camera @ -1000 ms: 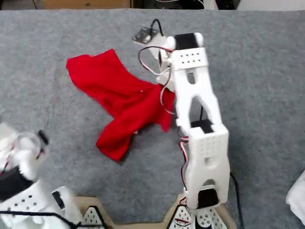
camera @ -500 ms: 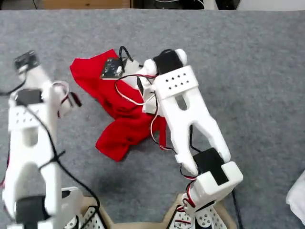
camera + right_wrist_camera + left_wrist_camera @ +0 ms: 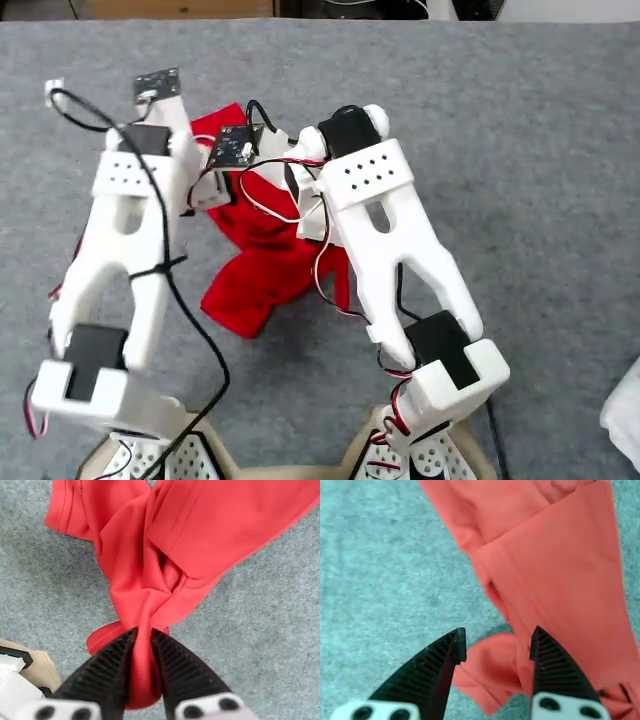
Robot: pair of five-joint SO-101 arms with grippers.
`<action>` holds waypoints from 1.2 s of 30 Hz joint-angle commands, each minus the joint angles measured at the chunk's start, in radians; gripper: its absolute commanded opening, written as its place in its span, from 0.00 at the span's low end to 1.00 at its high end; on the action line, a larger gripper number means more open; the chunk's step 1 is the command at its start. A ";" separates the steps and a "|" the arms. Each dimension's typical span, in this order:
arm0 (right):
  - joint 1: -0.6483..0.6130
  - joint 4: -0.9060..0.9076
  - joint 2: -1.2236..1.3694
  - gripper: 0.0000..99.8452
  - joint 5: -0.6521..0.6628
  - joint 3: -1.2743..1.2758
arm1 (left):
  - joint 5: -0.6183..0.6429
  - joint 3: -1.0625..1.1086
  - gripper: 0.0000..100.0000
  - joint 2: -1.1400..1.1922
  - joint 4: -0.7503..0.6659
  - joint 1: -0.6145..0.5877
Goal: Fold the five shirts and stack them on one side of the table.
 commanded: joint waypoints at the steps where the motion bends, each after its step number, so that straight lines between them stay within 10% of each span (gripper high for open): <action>1: -0.010 0.012 -0.065 0.01 0.011 0.002 | 0.011 -0.117 0.22 0.067 0.006 0.008; 36: -0.008 0.012 -0.065 0.01 0.011 0.002 | 0.011 -0.359 0.20 0.403 -0.049 -0.018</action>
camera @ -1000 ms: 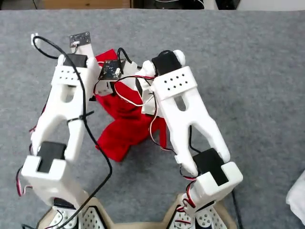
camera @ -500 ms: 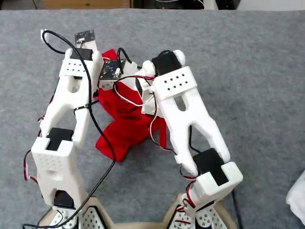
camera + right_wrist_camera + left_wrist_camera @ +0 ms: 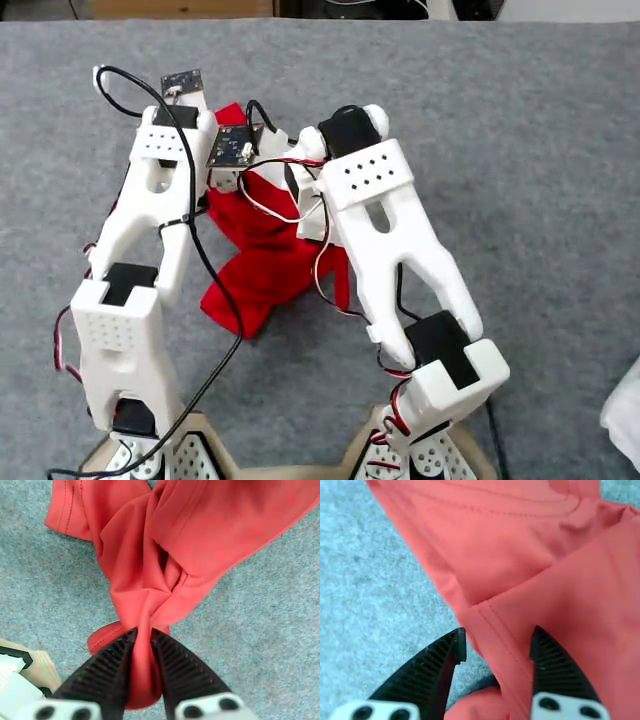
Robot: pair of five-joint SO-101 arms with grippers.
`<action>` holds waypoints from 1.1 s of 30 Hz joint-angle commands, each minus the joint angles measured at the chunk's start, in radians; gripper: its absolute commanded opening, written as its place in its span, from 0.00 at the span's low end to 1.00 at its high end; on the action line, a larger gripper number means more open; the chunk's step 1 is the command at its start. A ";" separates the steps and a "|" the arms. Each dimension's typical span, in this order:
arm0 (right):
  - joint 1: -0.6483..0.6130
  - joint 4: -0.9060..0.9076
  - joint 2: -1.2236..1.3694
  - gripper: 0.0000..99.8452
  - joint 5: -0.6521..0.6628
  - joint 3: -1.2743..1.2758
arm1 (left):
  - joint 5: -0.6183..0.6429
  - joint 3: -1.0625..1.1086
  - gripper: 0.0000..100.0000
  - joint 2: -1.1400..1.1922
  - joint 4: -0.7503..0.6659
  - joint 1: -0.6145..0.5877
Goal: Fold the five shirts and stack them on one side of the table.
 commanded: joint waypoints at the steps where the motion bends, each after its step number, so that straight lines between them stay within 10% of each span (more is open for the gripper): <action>1: -0.008 0.012 -0.065 0.01 0.011 0.002 | 0.009 -0.052 0.19 -0.005 -0.017 -0.020; 8: -0.008 0.012 -0.065 0.01 0.011 0.005 | 0.002 -0.052 0.01 -0.001 -0.017 -0.020; 33: -0.008 0.014 -0.073 0.01 -0.031 -0.074 | -0.230 -0.361 0.02 -0.079 0.388 -0.302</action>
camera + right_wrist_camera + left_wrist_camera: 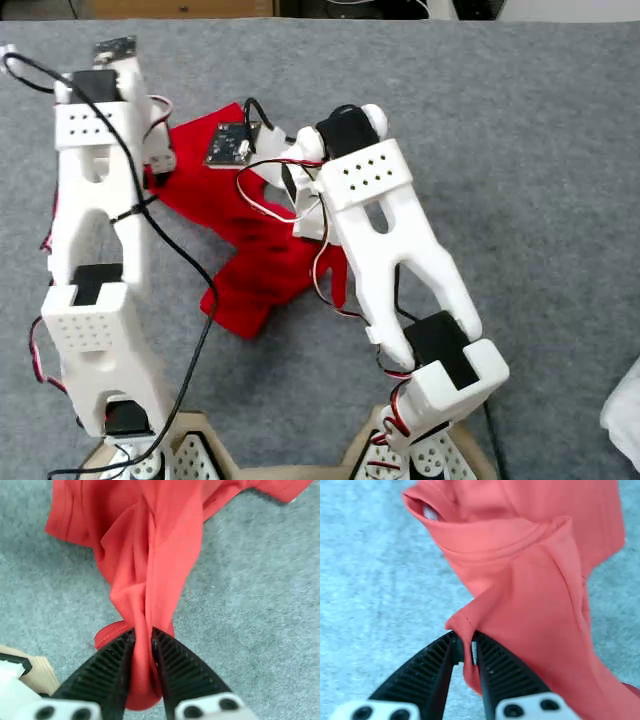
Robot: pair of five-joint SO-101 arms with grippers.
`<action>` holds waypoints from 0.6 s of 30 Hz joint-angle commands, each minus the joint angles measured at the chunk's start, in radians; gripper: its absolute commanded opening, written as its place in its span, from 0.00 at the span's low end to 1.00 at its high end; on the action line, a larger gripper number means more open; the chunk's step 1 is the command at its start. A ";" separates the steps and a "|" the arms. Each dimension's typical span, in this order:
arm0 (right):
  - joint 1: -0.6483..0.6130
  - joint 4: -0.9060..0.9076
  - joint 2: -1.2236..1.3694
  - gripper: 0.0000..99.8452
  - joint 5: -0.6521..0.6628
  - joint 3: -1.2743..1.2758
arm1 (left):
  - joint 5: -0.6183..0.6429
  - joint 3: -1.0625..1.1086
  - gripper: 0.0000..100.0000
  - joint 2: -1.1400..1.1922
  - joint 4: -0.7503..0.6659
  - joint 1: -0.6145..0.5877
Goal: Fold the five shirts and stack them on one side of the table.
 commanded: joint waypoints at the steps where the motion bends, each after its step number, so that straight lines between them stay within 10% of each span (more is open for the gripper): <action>1: -0.004 0.014 -0.073 0.01 -0.018 -0.061 | -0.072 0.026 0.02 -0.067 0.011 -0.104; 18: -0.041 0.018 -0.104 0.01 -0.373 -0.116 | -0.795 0.611 0.02 -0.473 0.011 -0.385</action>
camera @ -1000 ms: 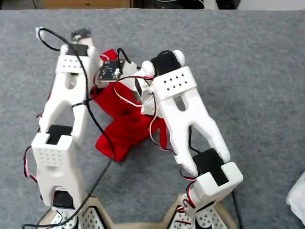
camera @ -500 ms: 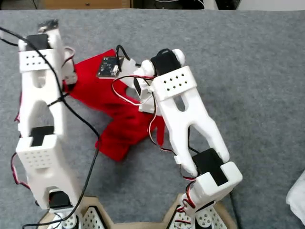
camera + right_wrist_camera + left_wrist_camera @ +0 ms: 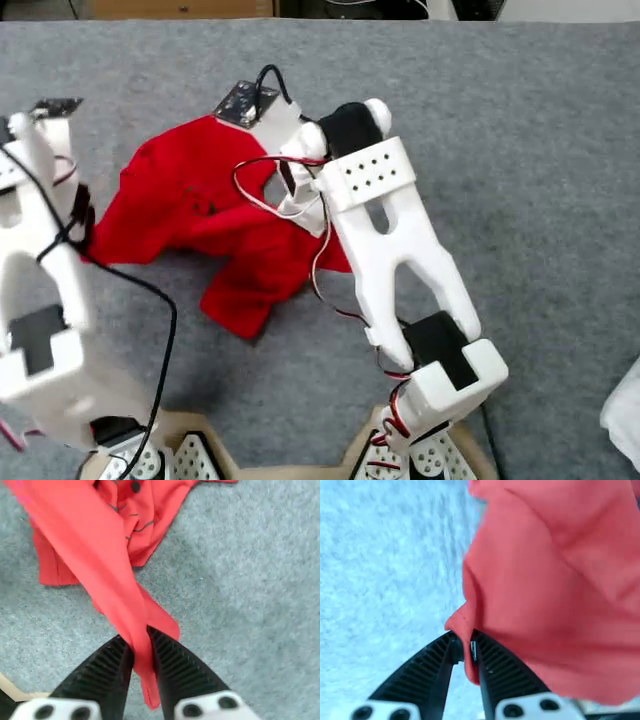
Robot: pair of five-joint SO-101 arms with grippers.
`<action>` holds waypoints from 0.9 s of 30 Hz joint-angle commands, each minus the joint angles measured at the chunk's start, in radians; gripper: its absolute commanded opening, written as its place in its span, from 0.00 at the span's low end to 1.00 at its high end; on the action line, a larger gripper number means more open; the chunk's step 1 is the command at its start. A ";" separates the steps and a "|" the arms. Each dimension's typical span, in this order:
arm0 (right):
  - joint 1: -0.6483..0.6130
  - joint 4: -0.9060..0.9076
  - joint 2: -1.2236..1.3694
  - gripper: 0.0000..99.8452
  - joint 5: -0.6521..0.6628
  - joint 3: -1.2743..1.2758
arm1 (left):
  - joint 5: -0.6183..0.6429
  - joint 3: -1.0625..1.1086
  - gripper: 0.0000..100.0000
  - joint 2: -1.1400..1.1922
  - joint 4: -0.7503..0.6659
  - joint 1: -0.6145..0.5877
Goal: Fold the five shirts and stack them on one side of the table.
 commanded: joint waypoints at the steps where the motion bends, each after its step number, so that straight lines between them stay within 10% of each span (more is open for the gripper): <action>1: -0.033 0.018 -0.119 0.01 -0.015 -0.027 | -0.183 0.120 0.02 -0.168 0.011 -0.066; 18: -0.567 0.015 -0.311 0.02 -0.078 0.251 | -0.520 0.264 0.02 -0.321 0.011 -0.272; 27: -0.616 0.015 -0.314 0.38 -0.120 0.196 | -0.511 0.106 0.02 -0.321 0.011 -0.276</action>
